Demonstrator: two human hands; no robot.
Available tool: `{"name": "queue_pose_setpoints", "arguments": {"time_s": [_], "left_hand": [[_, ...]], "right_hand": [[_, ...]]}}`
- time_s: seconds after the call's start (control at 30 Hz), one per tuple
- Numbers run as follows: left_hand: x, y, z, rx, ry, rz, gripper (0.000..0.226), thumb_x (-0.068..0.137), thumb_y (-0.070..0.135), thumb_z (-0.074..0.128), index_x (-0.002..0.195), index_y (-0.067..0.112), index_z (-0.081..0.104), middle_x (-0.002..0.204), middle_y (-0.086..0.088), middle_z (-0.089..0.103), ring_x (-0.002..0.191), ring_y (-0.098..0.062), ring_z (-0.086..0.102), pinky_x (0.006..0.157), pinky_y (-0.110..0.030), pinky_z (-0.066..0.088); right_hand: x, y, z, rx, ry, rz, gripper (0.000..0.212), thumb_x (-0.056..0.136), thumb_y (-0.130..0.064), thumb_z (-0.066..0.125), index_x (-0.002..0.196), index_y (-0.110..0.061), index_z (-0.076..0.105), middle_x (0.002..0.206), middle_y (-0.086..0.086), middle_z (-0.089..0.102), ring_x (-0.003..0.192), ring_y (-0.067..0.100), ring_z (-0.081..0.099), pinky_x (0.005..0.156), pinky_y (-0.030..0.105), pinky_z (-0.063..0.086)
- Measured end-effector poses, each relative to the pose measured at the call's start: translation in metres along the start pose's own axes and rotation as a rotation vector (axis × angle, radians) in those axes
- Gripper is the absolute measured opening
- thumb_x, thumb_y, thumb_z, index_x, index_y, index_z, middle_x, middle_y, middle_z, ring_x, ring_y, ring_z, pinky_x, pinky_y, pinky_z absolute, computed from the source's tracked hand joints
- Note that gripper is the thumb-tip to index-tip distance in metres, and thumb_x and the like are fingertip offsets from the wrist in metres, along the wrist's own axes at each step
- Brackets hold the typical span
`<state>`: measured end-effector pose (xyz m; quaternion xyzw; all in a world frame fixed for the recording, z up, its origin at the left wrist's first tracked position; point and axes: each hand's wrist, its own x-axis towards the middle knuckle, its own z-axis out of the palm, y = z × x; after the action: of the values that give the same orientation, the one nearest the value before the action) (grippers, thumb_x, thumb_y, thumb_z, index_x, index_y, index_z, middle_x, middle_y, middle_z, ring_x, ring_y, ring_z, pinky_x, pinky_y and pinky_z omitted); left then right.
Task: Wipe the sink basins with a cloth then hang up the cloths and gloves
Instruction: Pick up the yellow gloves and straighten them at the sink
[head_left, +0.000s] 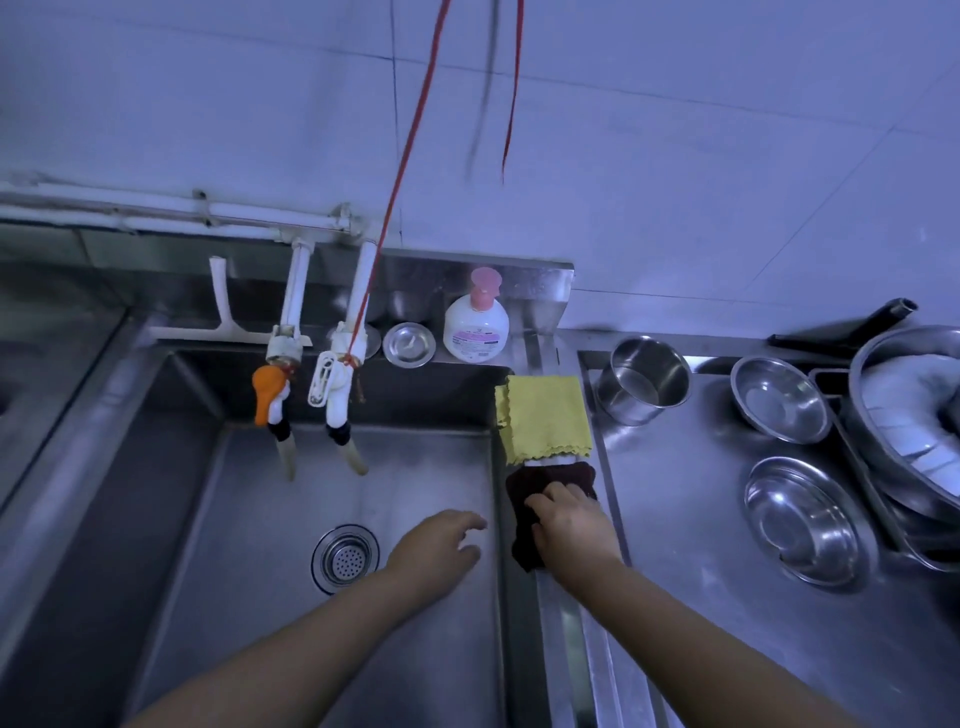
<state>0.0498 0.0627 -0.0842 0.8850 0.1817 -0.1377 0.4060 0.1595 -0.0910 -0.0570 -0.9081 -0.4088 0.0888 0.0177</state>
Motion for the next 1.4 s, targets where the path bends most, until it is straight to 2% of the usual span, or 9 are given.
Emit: {"name": "queue_pose_setpoints", "arguments": {"time_s": [0.17,0.3,0.4,0.43,0.53,0.67,1.0,1.17,1.4], "left_hand": [[-0.078,-0.056,-0.057,0.35,0.136,-0.167,0.028,0.088,0.021,0.051,0.113,0.027,0.063,0.118,0.004,0.062,0.109,-0.016,0.056,0.084,-0.025,0.042],[-0.161,-0.109,-0.107,0.64,0.298,-0.145,0.032,0.039,0.021,0.09,0.065,0.02,0.071,0.062,0.001,0.065,0.055,-0.014,0.063,0.045,-0.017,0.046],[-0.224,-0.157,-0.129,0.636,0.273,-0.338,0.018,0.087,0.016,0.054,0.103,0.017,0.063,0.103,-0.003,0.064,0.093,-0.02,0.061,0.077,-0.03,0.048],[-0.244,-0.176,-0.134,0.666,0.291,-0.363,0.022,0.092,0.014,0.042,0.107,0.017,0.058,0.109,-0.004,0.061,0.099,-0.022,0.058,0.081,-0.033,0.045],[-0.316,-0.22,-0.152,0.708,0.343,-0.426,0.025,0.092,0.019,0.037,0.11,0.018,0.054,0.112,-0.004,0.059,0.102,-0.024,0.055,0.082,-0.034,0.041],[-0.429,-0.286,-0.179,0.57,0.493,-0.565,0.031,0.093,0.026,0.039,0.119,0.022,0.054,0.116,0.0,0.058,0.108,-0.022,0.054,0.087,-0.033,0.041],[-0.693,-0.409,-0.223,0.419,0.723,-0.919,0.03,0.093,0.04,0.041,0.117,0.03,0.054,0.119,0.009,0.058,0.113,-0.013,0.054,0.087,-0.028,0.045],[-0.76,-0.46,-0.227,0.313,0.796,-1.085,0.028,0.093,0.041,0.04,0.112,0.029,0.056,0.116,0.009,0.06,0.11,-0.014,0.056,0.083,-0.029,0.045],[-0.816,-0.547,-0.275,0.225,0.794,-1.178,0.03,0.092,0.042,0.043,0.116,0.03,0.056,0.117,0.007,0.058,0.11,-0.016,0.056,0.085,-0.031,0.047]], "right_hand": [[0.015,-0.072,-0.014,-0.202,-0.169,-0.212,0.023,0.087,-0.007,0.045,0.106,-0.011,0.057,0.109,0.009,0.057,0.1,0.028,0.051,0.072,0.032,0.035],[0.022,-0.161,-0.018,-0.281,-0.182,-0.372,0.016,0.09,-0.011,0.044,0.099,-0.012,0.057,0.101,0.01,0.059,0.094,0.029,0.056,0.066,0.032,0.035],[0.018,-0.249,-0.023,-0.312,-0.208,-0.469,0.016,0.086,-0.008,0.048,0.098,-0.011,0.058,0.099,0.01,0.06,0.092,0.029,0.058,0.065,0.031,0.029],[0.014,-0.28,-0.024,-0.325,-0.216,-0.499,0.013,0.085,-0.006,0.049,0.094,-0.01,0.057,0.094,0.009,0.059,0.086,0.028,0.057,0.064,0.03,0.028],[-0.003,-0.372,-0.024,-0.359,-0.207,-0.588,0.02,0.09,-0.005,0.043,0.071,-0.01,0.04,0.073,0.006,0.043,0.06,0.022,0.038,0.054,0.029,0.022],[-0.028,-0.5,-0.019,-0.376,-0.196,-0.708,0.014,0.092,-0.008,0.041,0.082,-0.01,0.05,0.095,0.011,0.058,0.083,0.028,0.056,0.063,0.032,0.03],[-0.092,-0.77,-0.017,-0.3,-0.19,-0.991,0.022,0.09,-0.011,0.044,0.07,-0.012,0.037,0.067,0.009,0.04,0.062,0.026,0.04,0.048,0.026,0.022],[-0.099,-0.881,-0.006,-0.303,-0.172,-1.17,0.014,0.092,-0.021,0.043,0.087,-0.015,0.054,0.102,0.015,0.061,0.089,0.033,0.06,0.064,0.031,0.035],[-0.066,-1.031,0.018,-0.347,-0.184,-1.279,0.024,0.093,-0.027,0.044,0.103,-0.01,0.059,0.112,0.013,0.06,0.102,0.033,0.058,0.077,0.036,0.045]]}}
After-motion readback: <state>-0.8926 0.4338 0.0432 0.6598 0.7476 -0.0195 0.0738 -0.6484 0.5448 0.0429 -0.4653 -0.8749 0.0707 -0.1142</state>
